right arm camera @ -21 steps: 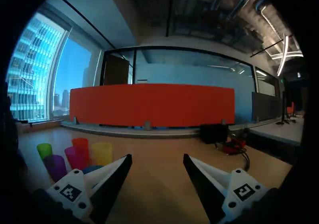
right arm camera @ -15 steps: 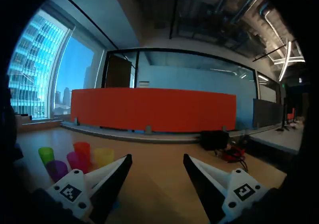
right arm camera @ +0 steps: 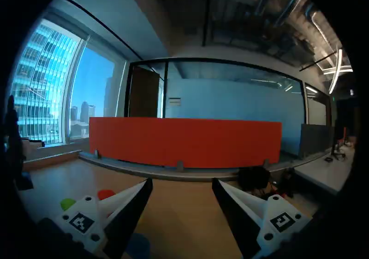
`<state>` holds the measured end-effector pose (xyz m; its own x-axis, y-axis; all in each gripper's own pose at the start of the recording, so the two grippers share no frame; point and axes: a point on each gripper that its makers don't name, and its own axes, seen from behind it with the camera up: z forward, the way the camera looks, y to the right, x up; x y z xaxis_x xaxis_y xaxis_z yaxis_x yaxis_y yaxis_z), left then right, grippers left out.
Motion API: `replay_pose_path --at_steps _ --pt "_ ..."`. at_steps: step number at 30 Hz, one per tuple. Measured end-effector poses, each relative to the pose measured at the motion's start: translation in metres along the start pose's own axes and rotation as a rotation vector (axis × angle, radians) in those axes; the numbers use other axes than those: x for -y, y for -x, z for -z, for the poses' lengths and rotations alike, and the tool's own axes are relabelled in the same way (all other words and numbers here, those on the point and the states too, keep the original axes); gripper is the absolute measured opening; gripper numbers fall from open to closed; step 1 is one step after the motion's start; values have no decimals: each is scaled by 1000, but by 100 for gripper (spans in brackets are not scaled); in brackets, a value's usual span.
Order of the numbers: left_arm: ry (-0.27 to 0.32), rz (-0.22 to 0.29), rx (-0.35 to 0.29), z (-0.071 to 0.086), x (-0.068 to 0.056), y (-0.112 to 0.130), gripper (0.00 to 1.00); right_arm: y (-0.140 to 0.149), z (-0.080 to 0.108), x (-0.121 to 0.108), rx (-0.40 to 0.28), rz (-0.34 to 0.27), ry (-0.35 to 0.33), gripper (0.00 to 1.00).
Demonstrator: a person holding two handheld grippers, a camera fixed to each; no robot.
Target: Pour water
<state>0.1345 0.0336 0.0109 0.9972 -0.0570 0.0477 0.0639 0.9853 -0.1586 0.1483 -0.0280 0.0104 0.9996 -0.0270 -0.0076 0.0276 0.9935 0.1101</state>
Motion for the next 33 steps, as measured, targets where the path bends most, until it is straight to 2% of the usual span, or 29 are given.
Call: replay_pose_path --at_steps 8,17,22,26,33 --pt "38 -19 13 -5 -6 -43 100 -46 -4 2 2 -42 -37 100" --pt "106 -23 19 -11 -17 -76 100 -84 -7 7 7 -75 -89 100" --pt "150 -37 26 -14 -25 -79 100 -83 -9 8 14 -78 -114 99" --pt "206 -51 31 -14 -36 -79 100 -84 -7 14 17 -67 -158 99" --pt "320 -54 37 -8 -60 -80 100 -88 4 42 9 -24 -303 99"
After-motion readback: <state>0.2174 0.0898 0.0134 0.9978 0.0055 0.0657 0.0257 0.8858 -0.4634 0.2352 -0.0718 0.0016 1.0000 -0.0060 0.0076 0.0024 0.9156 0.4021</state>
